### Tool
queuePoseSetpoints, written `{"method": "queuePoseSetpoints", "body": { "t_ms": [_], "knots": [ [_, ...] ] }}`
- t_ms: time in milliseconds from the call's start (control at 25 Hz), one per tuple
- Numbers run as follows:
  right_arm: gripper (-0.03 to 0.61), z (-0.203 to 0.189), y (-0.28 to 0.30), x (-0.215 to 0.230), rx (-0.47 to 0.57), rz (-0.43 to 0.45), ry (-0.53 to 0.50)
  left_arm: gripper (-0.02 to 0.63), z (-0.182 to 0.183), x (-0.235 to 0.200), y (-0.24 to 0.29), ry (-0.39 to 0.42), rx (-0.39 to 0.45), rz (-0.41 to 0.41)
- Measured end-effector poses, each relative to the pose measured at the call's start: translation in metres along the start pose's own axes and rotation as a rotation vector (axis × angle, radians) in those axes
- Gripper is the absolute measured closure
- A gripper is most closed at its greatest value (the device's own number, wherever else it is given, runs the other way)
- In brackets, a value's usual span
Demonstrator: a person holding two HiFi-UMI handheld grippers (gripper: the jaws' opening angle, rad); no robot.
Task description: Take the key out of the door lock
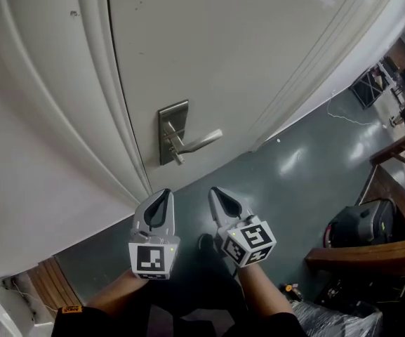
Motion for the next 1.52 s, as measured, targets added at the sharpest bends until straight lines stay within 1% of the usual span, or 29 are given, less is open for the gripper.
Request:
{"method": "queuePoseSetpoints", "body": {
  "t_ms": [160, 400, 560, 720, 880, 960, 1160, 1360, 1520],
  "knots": [
    [0.588, -0.001, 0.028, 0.005, -0.046, 0.098, 0.025, 0.596, -0.003, -0.008, 0.007, -0.001, -0.006, 0.077],
    [0.588, -0.007, 0.070, 0.018, -0.149, 0.270, 0.113, 0.597, -0.004, -0.014, 0.017, 0.001, -0.022, 0.224],
    [0.549, -0.013, 0.095, 0.026, -0.232, 0.387, 0.201, 0.597, -0.007, -0.015, 0.024, -0.004, -0.044, 0.325],
    [0.541, -0.022, 0.114, 0.031, -0.287, 0.467, 0.308, 0.597, -0.013, -0.016, 0.028, -0.009, -0.070, 0.394],
    [0.508, -0.030, 0.132, 0.033, -0.354, 0.538, 0.432, 0.596, -0.021, -0.022, 0.030, -0.029, -0.099, 0.466],
    [0.494, -0.033, 0.140, 0.034, -0.379, 0.566, 0.497, 0.596, -0.023, -0.024, 0.032, -0.039, -0.105, 0.490],
    [0.492, -0.038, 0.154, 0.031, -0.432, 0.652, 0.653, 0.596, -0.028, -0.028, 0.034, -0.049, -0.122, 0.532],
    [0.496, -0.038, 0.164, 0.024, -0.462, 0.699, 0.702, 0.597, -0.032, -0.031, 0.033, -0.054, -0.130, 0.556],
    [0.501, -0.040, 0.172, 0.021, -0.469, 0.733, 0.764, 0.596, -0.034, -0.033, 0.030, -0.058, -0.137, 0.564]
  ]
}}
Point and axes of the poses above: the fingertips, and each gripper's own axes: y forward along the fingers, x to its right, z out of its top, the point moved 7 cm from there along -y, backward along the fingers, and after that the axes turned 5 degrees about -z, right-handed, at the moved point
